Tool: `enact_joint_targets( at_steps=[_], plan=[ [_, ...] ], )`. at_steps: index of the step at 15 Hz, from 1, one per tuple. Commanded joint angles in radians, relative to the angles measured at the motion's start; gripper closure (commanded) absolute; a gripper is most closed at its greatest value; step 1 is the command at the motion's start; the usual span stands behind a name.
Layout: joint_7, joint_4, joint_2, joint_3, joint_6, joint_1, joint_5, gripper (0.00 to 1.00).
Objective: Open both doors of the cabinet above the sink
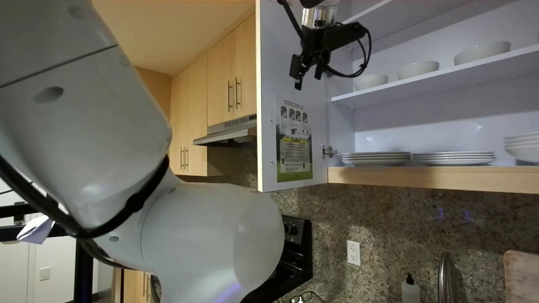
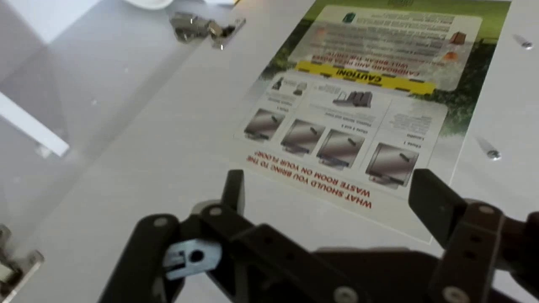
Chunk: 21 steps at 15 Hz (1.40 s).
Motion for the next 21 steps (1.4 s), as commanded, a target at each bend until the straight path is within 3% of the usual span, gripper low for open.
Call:
enact_joint_targets(
  at_steps=[1, 4, 8, 9, 13, 17, 21],
  plan=[
    [0.028, 0.037, 0.045, -0.081, -0.157, -0.093, 0.038, 0.0],
    [0.031, 0.04, 0.104, -0.148, -0.261, -0.177, 0.036, 0.0],
    [0.082, 0.029, 0.173, -0.136, -0.254, -0.326, -0.013, 0.0],
    [0.007, 0.016, 0.151, -0.144, -0.265, -0.307, 0.032, 0.0],
    [0.034, 0.016, 0.177, -0.13, -0.261, -0.35, 0.025, 0.0],
    [0.288, 0.036, 0.171, -0.039, -0.315, -0.435, -0.064, 0.0],
    [0.482, 0.095, 0.207, 0.012, -0.499, -0.424, -0.07, 0.0]
  ],
)
